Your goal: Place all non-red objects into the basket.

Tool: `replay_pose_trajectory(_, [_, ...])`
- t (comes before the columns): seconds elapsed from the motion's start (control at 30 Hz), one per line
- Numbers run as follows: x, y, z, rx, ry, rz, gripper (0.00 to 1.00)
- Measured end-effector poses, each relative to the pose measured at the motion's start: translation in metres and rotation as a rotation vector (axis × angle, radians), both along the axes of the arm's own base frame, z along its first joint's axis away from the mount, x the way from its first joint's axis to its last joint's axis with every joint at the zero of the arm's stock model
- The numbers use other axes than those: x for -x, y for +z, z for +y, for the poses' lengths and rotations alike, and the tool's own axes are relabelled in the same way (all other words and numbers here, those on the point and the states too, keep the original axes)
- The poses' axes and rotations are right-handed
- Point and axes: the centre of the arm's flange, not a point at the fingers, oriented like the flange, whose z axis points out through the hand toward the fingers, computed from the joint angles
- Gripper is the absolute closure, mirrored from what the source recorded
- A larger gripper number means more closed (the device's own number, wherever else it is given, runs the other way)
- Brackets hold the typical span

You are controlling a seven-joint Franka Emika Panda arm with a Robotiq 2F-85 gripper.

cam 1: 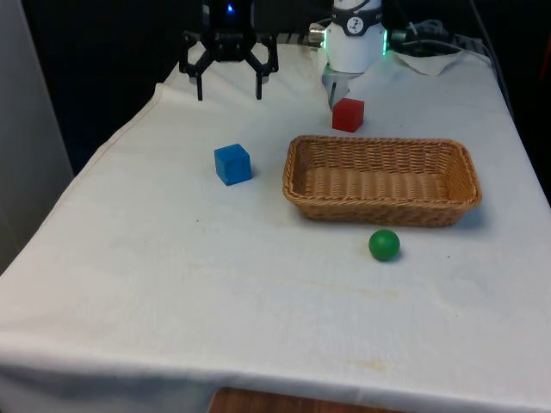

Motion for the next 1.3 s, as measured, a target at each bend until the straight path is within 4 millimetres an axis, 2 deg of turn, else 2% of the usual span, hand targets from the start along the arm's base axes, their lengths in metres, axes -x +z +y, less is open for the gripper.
replay_pose_trajectory(0.53, [-0.006, -0.024, -0.018, 0.042, -0.022, 0.05, 0.0])
replay_pose_trajectory(0.83, [-0.005, -0.037, -0.018, 0.048, -0.024, 0.074, 0.0])
replay_pose_trajectory(1.3, [-0.001, -0.042, -0.022, 0.046, -0.043, 0.094, 0.0])
